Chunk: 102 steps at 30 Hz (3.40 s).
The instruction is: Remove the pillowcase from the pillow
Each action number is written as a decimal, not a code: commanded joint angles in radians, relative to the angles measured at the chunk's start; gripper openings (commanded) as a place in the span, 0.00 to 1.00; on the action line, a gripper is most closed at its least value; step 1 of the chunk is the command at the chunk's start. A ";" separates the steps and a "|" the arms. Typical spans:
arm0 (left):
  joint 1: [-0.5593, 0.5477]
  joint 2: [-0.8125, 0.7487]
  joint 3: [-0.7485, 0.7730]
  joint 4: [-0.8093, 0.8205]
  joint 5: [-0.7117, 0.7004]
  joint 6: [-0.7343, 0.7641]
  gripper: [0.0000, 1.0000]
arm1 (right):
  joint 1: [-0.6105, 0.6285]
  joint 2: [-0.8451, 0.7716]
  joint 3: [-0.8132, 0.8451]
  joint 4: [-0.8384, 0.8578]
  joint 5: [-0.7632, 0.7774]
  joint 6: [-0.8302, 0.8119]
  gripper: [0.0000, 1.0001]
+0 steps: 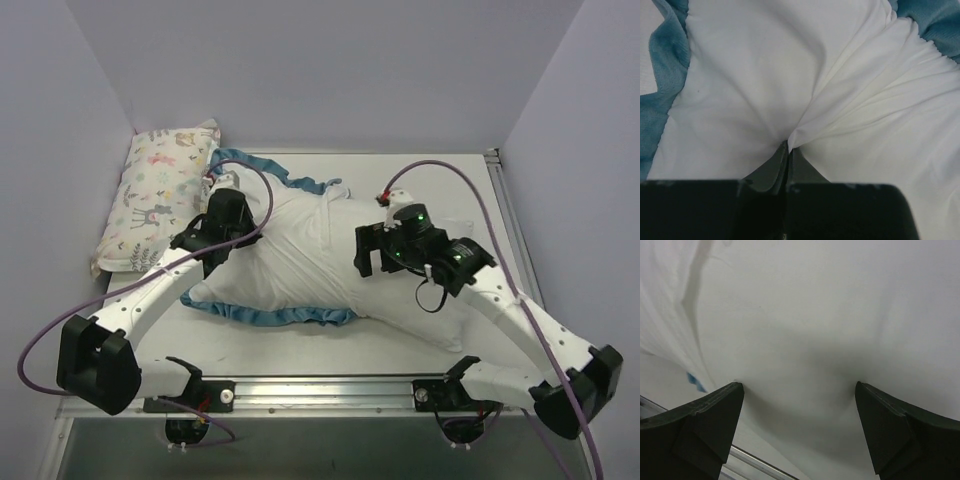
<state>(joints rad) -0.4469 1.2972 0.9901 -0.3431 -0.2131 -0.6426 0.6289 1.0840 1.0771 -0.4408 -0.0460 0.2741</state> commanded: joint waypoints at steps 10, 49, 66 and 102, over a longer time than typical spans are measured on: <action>-0.096 0.073 0.203 -0.025 0.044 0.106 0.39 | -0.049 0.315 -0.111 0.154 -0.026 0.091 0.00; -0.108 -0.337 -0.197 -0.206 -0.473 -0.135 0.00 | -0.369 0.177 0.175 -0.056 -0.037 0.123 0.00; 0.237 -0.269 -0.171 -0.054 -0.117 -0.051 0.00 | -0.487 0.082 0.178 -0.072 -0.184 0.094 0.00; -0.210 -0.329 -0.111 -0.096 -0.282 -0.091 0.00 | 0.381 0.564 0.018 0.192 0.704 -0.135 0.00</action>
<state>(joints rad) -0.6476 0.9943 0.7849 -0.4580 -0.4515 -0.7551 1.0920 1.6264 1.1641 -0.2222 0.6106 0.0662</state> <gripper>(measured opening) 0.006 0.076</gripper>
